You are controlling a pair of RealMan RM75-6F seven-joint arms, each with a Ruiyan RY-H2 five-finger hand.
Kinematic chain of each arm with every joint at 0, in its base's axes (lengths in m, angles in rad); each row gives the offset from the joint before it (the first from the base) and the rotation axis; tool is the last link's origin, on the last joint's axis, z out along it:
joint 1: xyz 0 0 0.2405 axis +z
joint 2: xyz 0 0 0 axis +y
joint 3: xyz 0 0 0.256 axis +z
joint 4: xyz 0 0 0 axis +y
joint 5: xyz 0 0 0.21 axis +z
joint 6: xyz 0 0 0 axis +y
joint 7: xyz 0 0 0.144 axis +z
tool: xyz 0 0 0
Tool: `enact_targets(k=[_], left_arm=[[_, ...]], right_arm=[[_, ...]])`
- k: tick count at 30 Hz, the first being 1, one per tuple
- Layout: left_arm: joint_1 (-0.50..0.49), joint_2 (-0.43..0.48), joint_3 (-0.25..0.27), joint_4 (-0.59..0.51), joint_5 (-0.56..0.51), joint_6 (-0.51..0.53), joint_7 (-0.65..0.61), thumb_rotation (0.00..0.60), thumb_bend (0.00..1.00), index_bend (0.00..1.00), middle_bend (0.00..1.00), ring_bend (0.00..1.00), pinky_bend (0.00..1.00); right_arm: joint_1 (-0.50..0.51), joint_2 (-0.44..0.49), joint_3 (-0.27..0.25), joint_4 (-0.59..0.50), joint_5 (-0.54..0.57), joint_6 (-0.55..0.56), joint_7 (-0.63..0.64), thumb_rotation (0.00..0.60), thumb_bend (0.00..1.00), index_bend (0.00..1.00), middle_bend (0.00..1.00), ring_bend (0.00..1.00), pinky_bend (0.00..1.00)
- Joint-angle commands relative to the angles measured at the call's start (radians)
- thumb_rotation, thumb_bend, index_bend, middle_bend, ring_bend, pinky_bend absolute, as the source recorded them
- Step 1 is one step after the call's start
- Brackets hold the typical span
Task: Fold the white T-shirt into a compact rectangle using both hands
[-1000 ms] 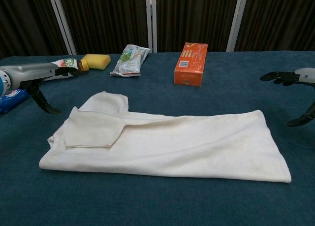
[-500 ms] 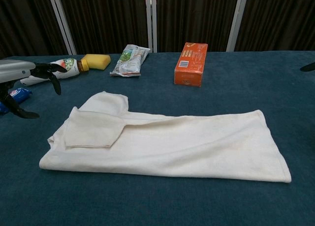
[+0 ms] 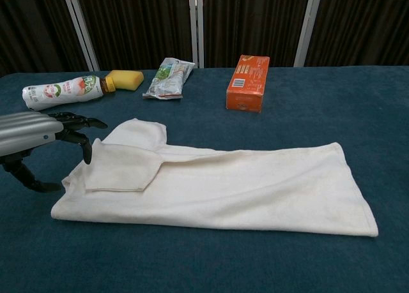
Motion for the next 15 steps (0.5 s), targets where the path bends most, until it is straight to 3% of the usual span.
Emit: enact_targets(k=[1, 15], left_arm=[[-0.004, -0.023, -0.006, 0.024, 0.0, -0.001, 0.01, 0.6, 0.26, 0.39, 0.0, 0.0, 0.0], [-0.014, -0.108, -0.008, 0.113, 0.011, 0.002, 0.01, 0.6, 0.26, 0.4, 0.0, 0.0, 0.0]], right_arm=[[-0.007, -0.004, 0.002, 0.012, -0.002, 0.002, 0.007, 0.6, 0.02, 0.13, 0.0, 0.0, 0.0], [-0.018, -0.013, 0.014, 0.038, -0.029, 0.011, 0.034, 0.6, 0.02, 0.14, 0.0, 0.0, 0.0]])
